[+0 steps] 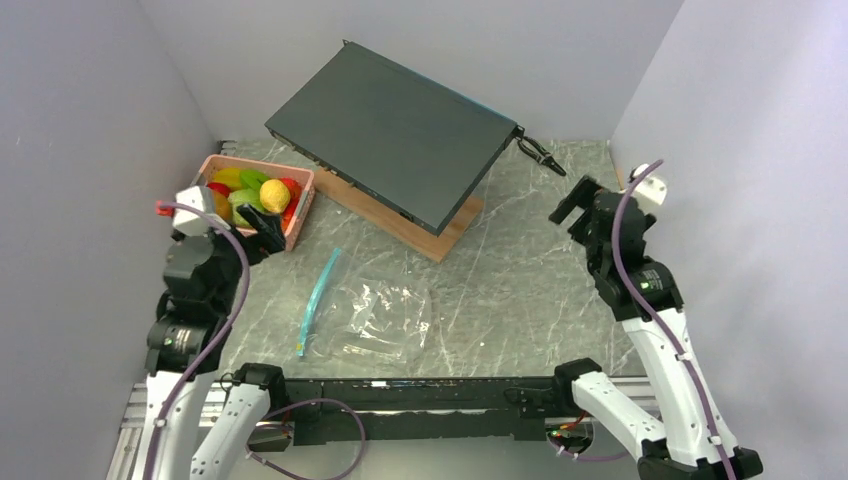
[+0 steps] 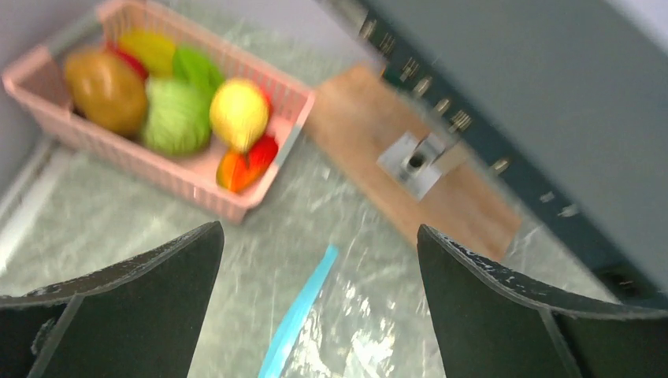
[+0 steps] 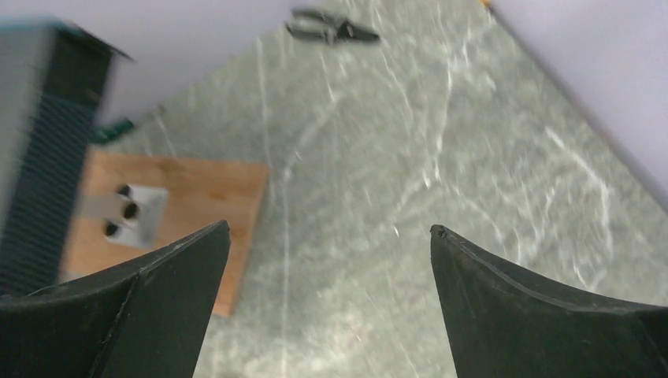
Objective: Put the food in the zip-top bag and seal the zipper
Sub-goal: Pick up the zipper food storage bag at the center of the board.
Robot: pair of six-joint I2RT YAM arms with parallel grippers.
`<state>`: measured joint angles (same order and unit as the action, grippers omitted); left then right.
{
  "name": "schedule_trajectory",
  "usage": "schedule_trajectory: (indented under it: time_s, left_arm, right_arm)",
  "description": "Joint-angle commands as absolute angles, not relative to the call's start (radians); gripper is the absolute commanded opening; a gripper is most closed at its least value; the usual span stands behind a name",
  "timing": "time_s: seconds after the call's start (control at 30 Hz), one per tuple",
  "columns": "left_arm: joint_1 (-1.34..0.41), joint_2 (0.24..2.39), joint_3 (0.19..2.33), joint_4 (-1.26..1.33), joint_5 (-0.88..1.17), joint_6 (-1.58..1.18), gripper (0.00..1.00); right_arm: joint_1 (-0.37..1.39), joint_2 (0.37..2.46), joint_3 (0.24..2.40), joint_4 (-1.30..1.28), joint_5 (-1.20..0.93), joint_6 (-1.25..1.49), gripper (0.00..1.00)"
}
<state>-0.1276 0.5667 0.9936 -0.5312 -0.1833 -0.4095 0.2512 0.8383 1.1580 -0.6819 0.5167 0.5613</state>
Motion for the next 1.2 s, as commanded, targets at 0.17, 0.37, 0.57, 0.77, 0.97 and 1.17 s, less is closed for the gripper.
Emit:
schedule_trajectory:
  time_s: [0.17,0.37,0.57,0.77,0.97,1.17]
  left_arm:
    - [-0.091,0.648,0.742,-0.542,-0.044,-0.553,0.99]
    - [0.131,0.711,0.575,-0.383,0.373,-0.530,0.99]
    - [0.194,0.920,0.569,-0.350,0.518,-0.449,0.99]
    - [0.195,1.040,0.522,-0.213,0.679,-0.488,0.96]
    - [0.187,1.153,0.521,-0.164,0.753,-0.510,0.81]
    - [0.150,1.197,0.523,-0.175,0.729,-0.512,0.74]
  right_arm:
    - [0.249,0.797,0.880,-0.678,0.143,0.641,1.00]
    - [0.249,0.790,0.768,-0.530,-0.310,0.595,1.00]
    - [0.248,0.713,0.623,-0.310,-0.513,0.656,1.00]
    - [0.248,0.744,0.569,-0.241,-0.563,0.701,1.00]
    - [0.250,0.772,0.426,-0.062,-0.635,0.821,1.00]
    - [0.253,0.825,0.370,-0.045,-0.619,0.868,1.00]
